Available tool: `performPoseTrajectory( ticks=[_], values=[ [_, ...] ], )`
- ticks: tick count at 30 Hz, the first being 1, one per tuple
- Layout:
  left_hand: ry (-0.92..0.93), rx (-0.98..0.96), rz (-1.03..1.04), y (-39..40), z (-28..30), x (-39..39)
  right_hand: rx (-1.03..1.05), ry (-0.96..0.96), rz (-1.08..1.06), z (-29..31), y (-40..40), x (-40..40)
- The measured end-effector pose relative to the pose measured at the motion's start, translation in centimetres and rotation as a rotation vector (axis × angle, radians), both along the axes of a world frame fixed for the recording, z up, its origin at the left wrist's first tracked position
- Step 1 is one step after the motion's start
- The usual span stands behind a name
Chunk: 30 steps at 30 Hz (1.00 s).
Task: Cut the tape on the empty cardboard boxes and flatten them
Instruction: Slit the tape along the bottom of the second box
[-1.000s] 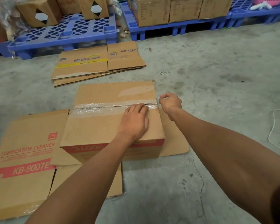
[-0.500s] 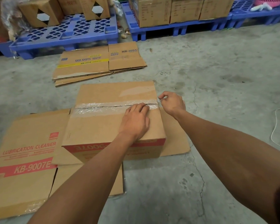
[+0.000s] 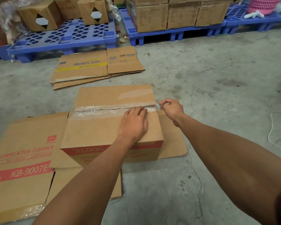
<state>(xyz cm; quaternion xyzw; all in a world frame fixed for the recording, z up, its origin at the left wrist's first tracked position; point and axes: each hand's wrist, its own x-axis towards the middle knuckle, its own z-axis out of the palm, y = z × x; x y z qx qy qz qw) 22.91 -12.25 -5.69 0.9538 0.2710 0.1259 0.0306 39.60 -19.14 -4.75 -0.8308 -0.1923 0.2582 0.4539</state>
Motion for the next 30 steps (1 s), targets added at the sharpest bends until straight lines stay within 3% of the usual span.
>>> performPoseTrajectory(
  ticks=[8,13,20,30],
  values=[
    [0.014,0.005,0.001,-0.4,0.4,-0.1,0.085,0.126,-0.011,0.6,0.3,0.4],
    [0.099,-0.098,0.003,-0.3,0.3,0.0,0.145,0.183,-0.005,0.7,0.4,0.5],
    [0.217,-0.262,0.058,1.1,3.5,2.3,-0.029,-0.081,-0.014,0.0,-0.3,0.3],
    [0.214,-0.520,0.162,2.3,5.0,3.0,0.014,-0.238,0.186,-0.5,-2.1,-0.2]
  ],
)
